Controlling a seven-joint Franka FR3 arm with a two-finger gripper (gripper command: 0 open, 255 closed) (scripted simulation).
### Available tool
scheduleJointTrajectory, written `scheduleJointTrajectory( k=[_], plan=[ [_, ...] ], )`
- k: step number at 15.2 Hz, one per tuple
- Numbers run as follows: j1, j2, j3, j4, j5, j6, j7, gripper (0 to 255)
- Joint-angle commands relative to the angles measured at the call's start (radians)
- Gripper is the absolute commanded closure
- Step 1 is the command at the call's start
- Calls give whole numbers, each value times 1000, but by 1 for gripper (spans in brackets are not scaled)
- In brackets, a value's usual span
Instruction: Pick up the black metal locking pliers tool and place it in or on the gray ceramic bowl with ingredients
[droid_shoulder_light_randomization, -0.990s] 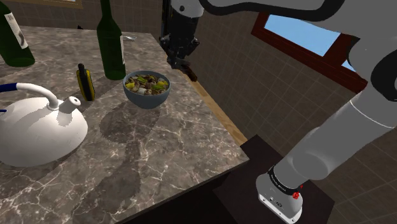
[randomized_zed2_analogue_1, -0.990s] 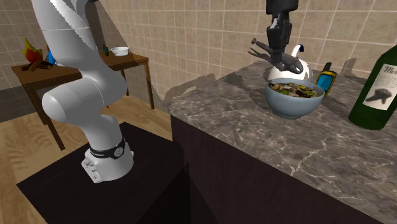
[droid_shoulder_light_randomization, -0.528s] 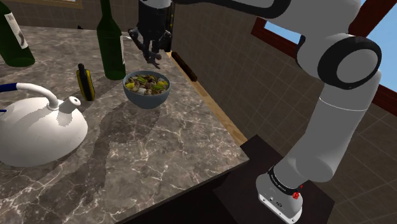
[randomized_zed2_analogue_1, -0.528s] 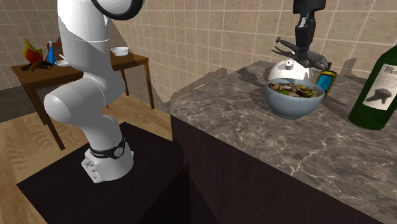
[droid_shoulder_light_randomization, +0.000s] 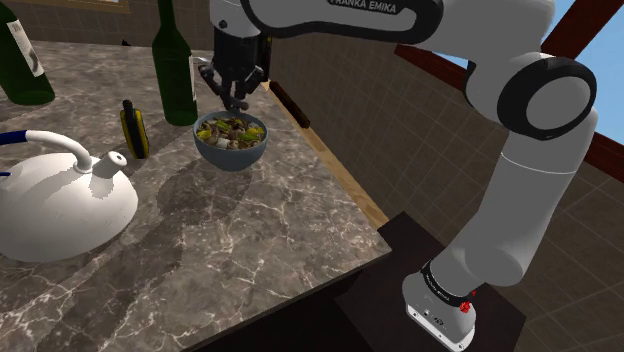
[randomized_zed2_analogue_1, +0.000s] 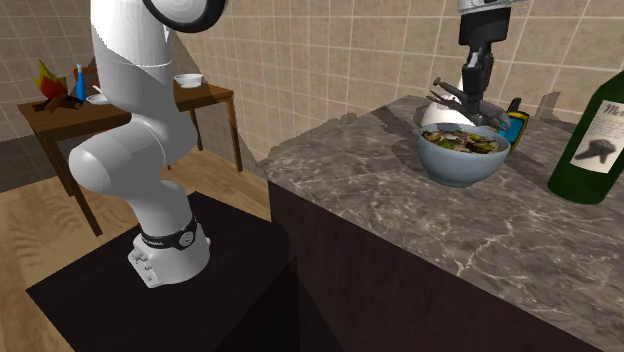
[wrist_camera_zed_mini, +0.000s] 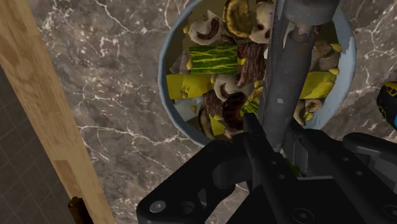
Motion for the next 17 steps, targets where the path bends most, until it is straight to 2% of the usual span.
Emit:
scheduleJointTrajectory(
  k=[1,6,13,14,17],
  plan=[
    [-4,-3,-1,-33,0,31,5,255],
    [-14,-10,-2,-102,1,93,13,255],
    [-14,-10,-2,-102,1,93,12,255],
    [-14,-9,-2,-102,1,93,12,0],
    [-14,-9,-2,-102,1,93,12,0]
  ],
)
